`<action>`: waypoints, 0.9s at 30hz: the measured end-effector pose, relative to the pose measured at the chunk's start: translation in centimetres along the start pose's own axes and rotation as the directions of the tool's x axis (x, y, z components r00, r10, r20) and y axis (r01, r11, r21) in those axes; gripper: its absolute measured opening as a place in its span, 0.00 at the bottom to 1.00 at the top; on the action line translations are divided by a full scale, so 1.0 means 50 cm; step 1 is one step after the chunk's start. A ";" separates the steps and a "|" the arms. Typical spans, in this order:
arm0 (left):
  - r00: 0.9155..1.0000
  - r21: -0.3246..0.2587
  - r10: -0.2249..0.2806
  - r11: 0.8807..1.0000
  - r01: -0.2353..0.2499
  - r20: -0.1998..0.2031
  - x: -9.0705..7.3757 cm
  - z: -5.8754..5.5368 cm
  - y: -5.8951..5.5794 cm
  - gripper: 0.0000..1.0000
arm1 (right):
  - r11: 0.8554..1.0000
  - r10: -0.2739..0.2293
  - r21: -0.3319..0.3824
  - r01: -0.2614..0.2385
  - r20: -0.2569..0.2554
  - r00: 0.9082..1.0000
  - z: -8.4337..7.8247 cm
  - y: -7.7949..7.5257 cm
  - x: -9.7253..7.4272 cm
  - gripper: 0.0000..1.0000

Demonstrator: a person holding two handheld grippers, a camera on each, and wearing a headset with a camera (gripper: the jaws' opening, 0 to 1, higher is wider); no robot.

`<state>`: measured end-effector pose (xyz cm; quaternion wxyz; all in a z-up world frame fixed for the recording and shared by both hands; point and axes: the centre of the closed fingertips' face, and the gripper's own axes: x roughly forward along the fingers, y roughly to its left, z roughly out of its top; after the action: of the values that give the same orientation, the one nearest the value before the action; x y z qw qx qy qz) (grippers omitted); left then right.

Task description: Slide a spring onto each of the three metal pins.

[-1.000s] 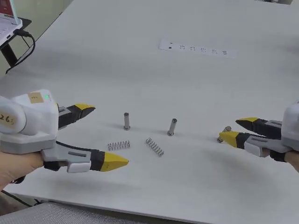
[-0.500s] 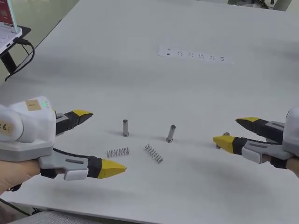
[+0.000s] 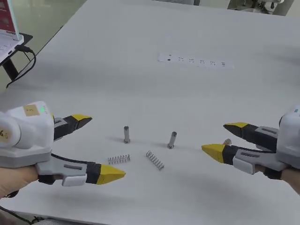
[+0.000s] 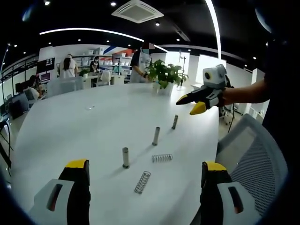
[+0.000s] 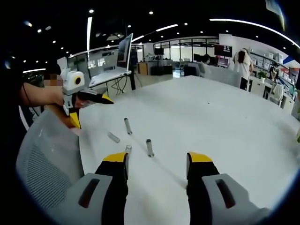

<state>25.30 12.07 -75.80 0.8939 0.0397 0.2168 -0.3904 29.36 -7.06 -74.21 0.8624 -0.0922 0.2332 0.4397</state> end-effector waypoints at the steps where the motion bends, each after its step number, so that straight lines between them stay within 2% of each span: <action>1: 1.000 0.001 0.001 1.000 -0.001 0.000 0.000 0.000 0.000 0.97 | 1.000 0.006 0.003 -0.006 0.000 1.000 0.000 0.002 0.002 0.48; 8: 1.000 -0.002 0.001 1.000 -0.001 0.002 -0.002 0.000 -0.001 0.96 | 0.999 0.043 0.001 -0.043 0.003 0.999 0.005 0.028 0.011 0.43; 11: 1.000 -0.003 0.001 1.000 -0.001 0.001 -0.002 -0.002 -0.001 0.96 | 0.998 0.055 -0.011 -0.055 -0.026 0.998 -0.008 0.035 0.016 0.42; 18: 1.000 0.000 -0.004 1.000 0.004 0.003 -0.001 0.000 -0.004 0.96 | 0.997 0.077 0.027 -0.076 -0.047 0.996 -0.022 0.052 0.036 0.40; 20: 1.000 0.000 -0.002 1.000 0.002 0.002 -0.001 0.000 -0.003 0.96 | 0.995 0.095 0.030 -0.093 -0.074 0.993 -0.034 0.065 0.048 0.39; 22: 1.000 -0.003 -0.003 1.000 0.003 0.002 -0.001 0.000 -0.004 0.96 | 0.990 0.131 0.057 -0.126 -0.108 0.985 -0.049 0.082 0.060 0.36; 27: 1.000 -0.004 -0.003 1.000 0.003 -0.002 -0.003 -0.005 -0.005 0.95 | 0.987 0.157 0.053 -0.151 -0.125 0.980 -0.055 0.107 0.084 0.34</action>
<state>24.95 12.05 -75.93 0.8931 0.0382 0.2187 -0.3912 26.32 -1.89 -78.40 0.8107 -0.0835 0.3041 0.4932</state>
